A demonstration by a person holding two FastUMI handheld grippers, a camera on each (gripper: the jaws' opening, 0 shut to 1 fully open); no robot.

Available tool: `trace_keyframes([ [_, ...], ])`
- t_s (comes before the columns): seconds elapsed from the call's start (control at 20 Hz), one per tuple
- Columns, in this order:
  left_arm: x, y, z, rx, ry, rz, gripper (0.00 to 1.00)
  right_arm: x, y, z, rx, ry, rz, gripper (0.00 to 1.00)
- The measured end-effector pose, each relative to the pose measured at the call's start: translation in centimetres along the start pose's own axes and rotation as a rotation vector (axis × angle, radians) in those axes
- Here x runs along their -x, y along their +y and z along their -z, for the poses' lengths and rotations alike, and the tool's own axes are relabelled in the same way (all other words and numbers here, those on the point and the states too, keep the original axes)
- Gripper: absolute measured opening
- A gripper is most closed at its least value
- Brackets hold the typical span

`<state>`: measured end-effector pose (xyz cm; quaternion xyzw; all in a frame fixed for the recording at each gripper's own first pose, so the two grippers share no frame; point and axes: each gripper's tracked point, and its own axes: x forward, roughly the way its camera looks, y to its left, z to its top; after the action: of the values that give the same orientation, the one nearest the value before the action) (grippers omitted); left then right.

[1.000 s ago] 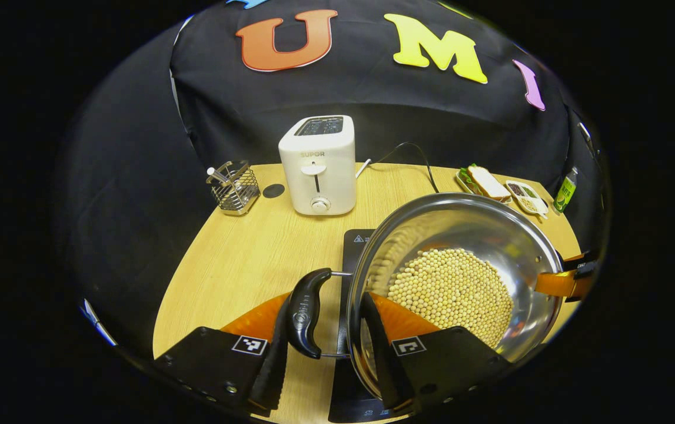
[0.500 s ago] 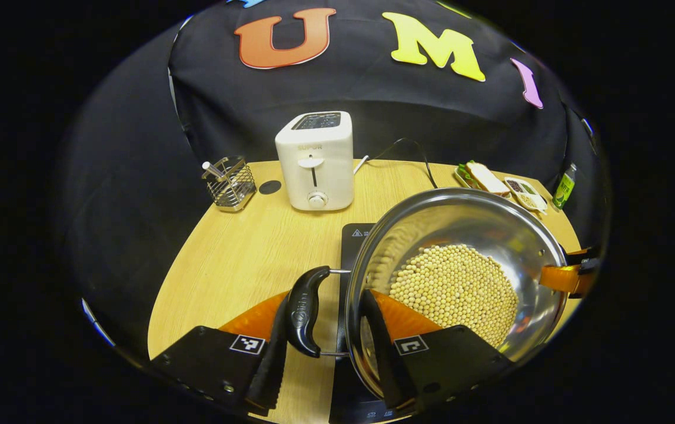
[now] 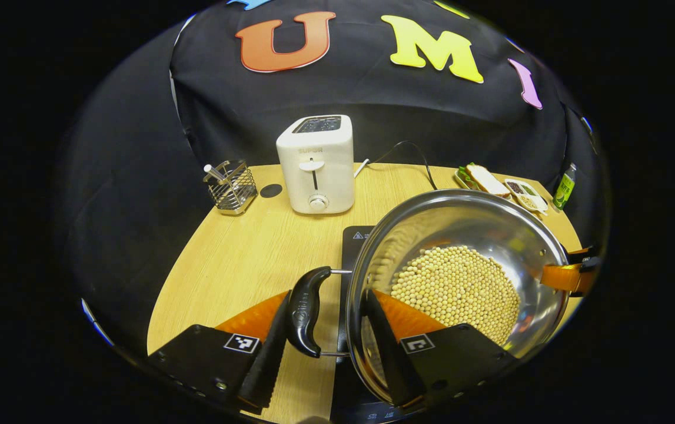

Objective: First push the handle of the pot to place it horizontally, then grasp the pot with both hands and set it on the induction cooktop.

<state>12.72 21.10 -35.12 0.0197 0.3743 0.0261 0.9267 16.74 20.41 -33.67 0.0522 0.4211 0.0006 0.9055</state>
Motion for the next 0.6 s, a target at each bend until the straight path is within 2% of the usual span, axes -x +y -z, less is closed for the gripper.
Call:
trace_keyframes([
  [0.05, 0.1, 0.6, -0.3, -0.008, -0.018, -0.029, 0.75, 0.1, -0.1, 0.1, 0.009, -0.007, -0.005, 0.68],
  [0.1, 0.2, 0.7, -0.5, -0.009, -0.035, -0.037, 0.84, 0.4, -0.4, 0.0, 0.01, -0.019, -0.009, 0.73],
  [0.15, 0.7, 0.7, -0.7, -0.012, -0.053, -0.045, 0.98, 0.6, -0.5, -0.1, 0.012, -0.037, -0.01, 0.81],
  [0.25, 1.8, 1.1, -1.4, -0.018, -0.095, -0.06, 0.97, 1.4, -0.6, -0.6, 0.017, -0.071, -0.019, 0.84],
  [0.5, 4.8, 2.3, -2.1, -0.008, -0.155, -0.116, 0.97, 3.9, -0.9, -1.2, 0.068, -0.131, -0.025, 0.83],
  [0.6, 6.6, 1.9, -2.3, 0.01, -0.18, -0.117, 0.97, 5.1, -1.0, -1.4, 0.083, -0.162, -0.041, 0.84],
])
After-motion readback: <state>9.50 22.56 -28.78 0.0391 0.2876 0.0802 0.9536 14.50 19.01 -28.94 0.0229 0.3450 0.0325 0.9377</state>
